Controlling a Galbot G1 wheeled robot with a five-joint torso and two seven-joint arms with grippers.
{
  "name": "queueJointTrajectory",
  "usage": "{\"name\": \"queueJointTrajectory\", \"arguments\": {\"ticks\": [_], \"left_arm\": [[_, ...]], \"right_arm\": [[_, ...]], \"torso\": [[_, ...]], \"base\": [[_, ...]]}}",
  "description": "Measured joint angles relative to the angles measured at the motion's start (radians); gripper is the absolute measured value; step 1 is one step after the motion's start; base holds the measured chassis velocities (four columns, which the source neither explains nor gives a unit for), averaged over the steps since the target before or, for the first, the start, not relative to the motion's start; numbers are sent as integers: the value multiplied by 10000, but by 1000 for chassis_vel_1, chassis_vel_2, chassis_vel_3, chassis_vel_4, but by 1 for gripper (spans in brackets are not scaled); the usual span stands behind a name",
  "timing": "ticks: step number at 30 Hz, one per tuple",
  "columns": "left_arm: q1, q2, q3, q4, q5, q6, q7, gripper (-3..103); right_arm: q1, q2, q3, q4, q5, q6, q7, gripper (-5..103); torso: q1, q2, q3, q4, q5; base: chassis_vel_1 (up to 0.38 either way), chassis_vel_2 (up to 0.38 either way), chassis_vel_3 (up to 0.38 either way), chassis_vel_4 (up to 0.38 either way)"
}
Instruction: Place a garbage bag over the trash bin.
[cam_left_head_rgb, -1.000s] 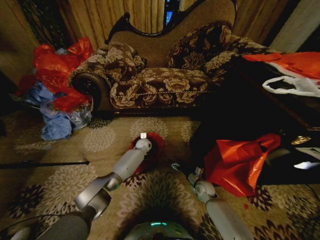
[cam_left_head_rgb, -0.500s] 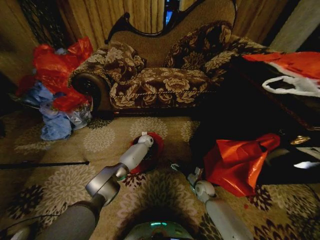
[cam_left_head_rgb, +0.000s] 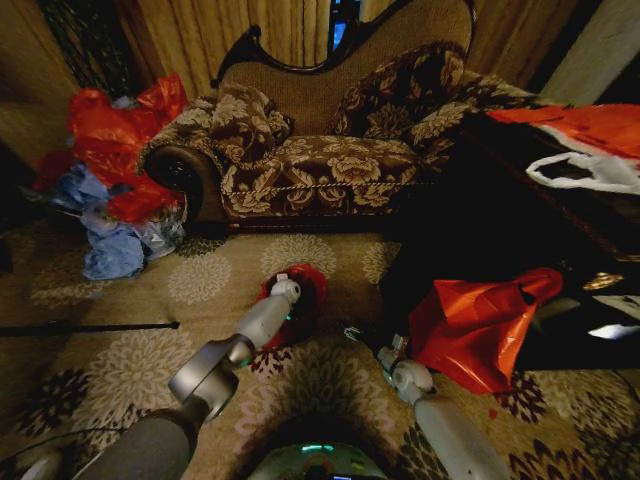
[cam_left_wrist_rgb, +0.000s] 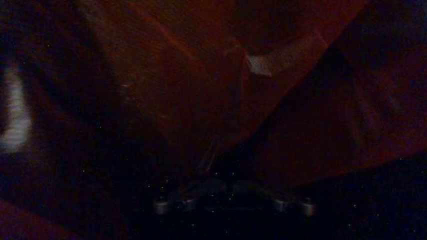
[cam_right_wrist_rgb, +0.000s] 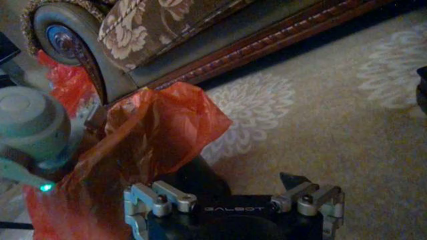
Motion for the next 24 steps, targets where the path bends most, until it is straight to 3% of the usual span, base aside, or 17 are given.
{"name": "queueJointTrajectory", "arguments": {"ticks": [14,19,24], "left_arm": [[-293,-389,-67,-112,168,-212,-62,0],[-585,-294,-208,-143,387,-290,190,0],[-992,-660,-319,469,739,-534,849,0]], "right_arm": [[61,-1,-120,133,4,-46,95,100],[36,-20,-116,148,3,-49,96,100],[-11,-22,-206,161,-16,-49,89,100]], "torso": [[1,0,1,0,-1],[1,-1,2,5,0],[1,0,1,0,0]], "base": [[0,0,0,0],[0,0,0,0],[0,0,0,0]]}}
